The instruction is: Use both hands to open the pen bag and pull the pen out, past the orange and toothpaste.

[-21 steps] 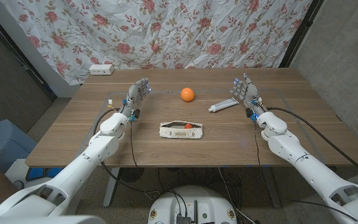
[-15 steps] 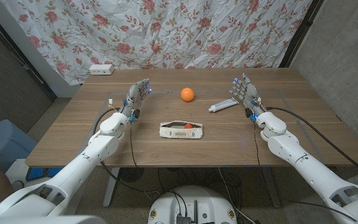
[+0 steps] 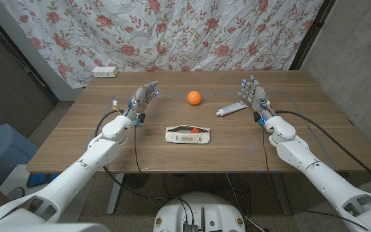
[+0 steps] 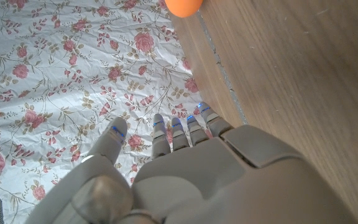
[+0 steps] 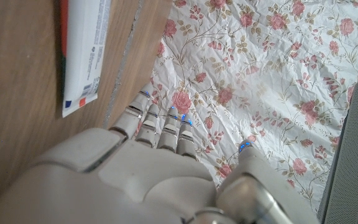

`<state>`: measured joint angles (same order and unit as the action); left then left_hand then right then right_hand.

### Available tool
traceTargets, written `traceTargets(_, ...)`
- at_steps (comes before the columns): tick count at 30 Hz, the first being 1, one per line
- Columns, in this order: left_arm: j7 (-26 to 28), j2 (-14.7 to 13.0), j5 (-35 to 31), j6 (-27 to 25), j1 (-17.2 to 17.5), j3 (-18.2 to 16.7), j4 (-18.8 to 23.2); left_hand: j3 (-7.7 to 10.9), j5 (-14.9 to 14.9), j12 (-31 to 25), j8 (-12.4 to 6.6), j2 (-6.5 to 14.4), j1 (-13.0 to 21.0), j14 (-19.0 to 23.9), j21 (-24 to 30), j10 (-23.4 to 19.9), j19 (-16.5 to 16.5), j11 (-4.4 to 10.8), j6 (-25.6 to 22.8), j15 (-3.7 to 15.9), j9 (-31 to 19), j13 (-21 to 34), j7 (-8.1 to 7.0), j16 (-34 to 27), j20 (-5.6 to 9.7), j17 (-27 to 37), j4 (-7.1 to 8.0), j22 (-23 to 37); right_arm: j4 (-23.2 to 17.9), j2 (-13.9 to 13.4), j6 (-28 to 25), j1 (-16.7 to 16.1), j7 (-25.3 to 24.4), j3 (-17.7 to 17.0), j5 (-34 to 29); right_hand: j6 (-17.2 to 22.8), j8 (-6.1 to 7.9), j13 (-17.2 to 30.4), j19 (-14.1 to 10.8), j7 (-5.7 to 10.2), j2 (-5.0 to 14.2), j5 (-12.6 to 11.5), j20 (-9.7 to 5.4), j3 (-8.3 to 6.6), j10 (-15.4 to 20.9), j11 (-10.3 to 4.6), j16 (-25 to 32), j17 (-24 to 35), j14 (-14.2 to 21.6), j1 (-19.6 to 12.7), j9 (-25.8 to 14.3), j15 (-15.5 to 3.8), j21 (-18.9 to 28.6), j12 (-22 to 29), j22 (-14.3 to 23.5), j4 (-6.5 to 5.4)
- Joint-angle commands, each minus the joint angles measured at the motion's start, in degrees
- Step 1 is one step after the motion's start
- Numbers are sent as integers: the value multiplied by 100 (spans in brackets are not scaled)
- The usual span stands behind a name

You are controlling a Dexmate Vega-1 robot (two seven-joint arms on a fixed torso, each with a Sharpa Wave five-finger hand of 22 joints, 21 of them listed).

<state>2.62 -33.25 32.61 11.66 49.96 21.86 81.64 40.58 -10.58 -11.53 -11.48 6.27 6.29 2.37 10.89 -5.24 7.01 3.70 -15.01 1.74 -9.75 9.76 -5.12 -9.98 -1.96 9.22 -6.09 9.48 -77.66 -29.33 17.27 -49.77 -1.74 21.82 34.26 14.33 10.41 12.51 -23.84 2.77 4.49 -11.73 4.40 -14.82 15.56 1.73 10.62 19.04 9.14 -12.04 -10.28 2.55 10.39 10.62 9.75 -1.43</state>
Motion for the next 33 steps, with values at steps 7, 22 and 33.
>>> traceTargets(7, 424, -753, -503, -528, 486, -49, 1345, 62, 42, -28, -72, -13, 304, 152, 39, -221, 171, 74, -381, 89, -15, 30, -55, -36, 46, 27, -340, 19, -151, -61, 307, -176, -232, -87, -205, 73, 43, -21, -11, 19, -7, -21, -53, -52, 61, -6, 46, -27, 13, -39, -10, -27, 31, 30, 5, 50)
traceTargets(22, 745, -1179, -1167, -1318, 536, 81, 2202, 121, 69, -73, -199, -224, 1006, 429, 22, -706, 343, 307, -1096, 164, -24, 34, -138, -61, 77, 28, -518, 17, 274, 59, 519, -57, 24, -118, -52, 121, 58, -50, -22, 15, 20, -15, -61, -86, 80, -9, 60, -77, 29, -66, -8, -39, 43, 44, 4, 100)
traceTargets(33, 1023, -1535, -1913, -1778, 636, 142, 2901, 132, 66, -81, -289, -493, 1815, 885, 41, -1170, 654, 401, -1804, 176, -32, 38, -303, -83, 47, 31, -525, 21, 782, 185, 790, 232, 327, -75, -48, 205, 84, -69, -29, 50, 44, -7, -65, -103, 107, -15, 76, -105, 43, -70, -7, -49, 49, 57, 4, 128)
